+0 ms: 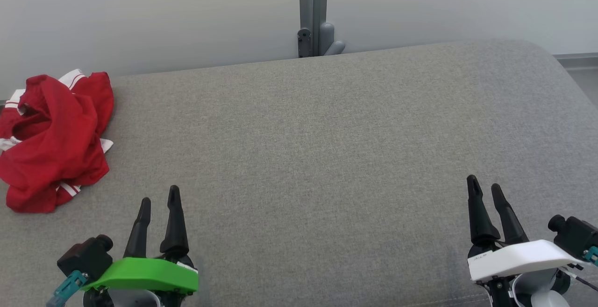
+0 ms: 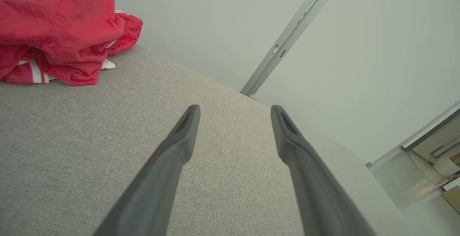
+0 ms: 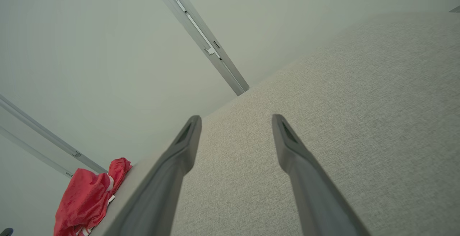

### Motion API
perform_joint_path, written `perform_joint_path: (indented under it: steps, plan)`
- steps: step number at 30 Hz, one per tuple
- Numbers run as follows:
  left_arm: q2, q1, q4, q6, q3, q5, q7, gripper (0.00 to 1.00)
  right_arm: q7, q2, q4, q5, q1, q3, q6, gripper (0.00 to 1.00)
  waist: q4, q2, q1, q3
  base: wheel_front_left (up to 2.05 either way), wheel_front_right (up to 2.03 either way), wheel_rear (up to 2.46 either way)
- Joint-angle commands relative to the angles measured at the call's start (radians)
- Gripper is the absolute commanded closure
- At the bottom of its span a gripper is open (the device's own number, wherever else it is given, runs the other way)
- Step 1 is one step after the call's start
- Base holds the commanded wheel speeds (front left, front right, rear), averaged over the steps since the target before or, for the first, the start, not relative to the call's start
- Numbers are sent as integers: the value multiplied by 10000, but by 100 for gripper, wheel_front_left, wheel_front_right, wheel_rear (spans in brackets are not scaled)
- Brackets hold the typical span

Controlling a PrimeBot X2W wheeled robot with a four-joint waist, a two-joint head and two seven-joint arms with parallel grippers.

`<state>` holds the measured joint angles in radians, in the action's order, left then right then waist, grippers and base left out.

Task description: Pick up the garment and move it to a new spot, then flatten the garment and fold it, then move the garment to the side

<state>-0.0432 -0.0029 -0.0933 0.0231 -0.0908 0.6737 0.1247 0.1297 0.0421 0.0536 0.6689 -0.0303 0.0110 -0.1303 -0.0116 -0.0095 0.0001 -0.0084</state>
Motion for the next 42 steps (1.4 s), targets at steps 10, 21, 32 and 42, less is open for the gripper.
perform_joint_path:
  steps: [10,21,32,42]
  plan:
    - [-78,246,123,-152,45,-1341,327,0,329,76,-92,-1322,186,-232,-4,0,-20,55,0,18,0,0,0]
    - [-83,353,-62,-323,-6,-2537,632,0,608,87,37,-2586,376,-524,-4,0,-2,64,0,78,0,0,0]
    - [-88,342,-264,-422,-100,-3398,842,0,823,93,310,-3533,457,-610,-5,0,-2,72,-1,118,0,0,0]
    - [-94,369,-358,-553,-249,-4204,1077,0,1059,97,657,-4319,545,-680,-5,0,-1,80,-1,103,0,0,0]
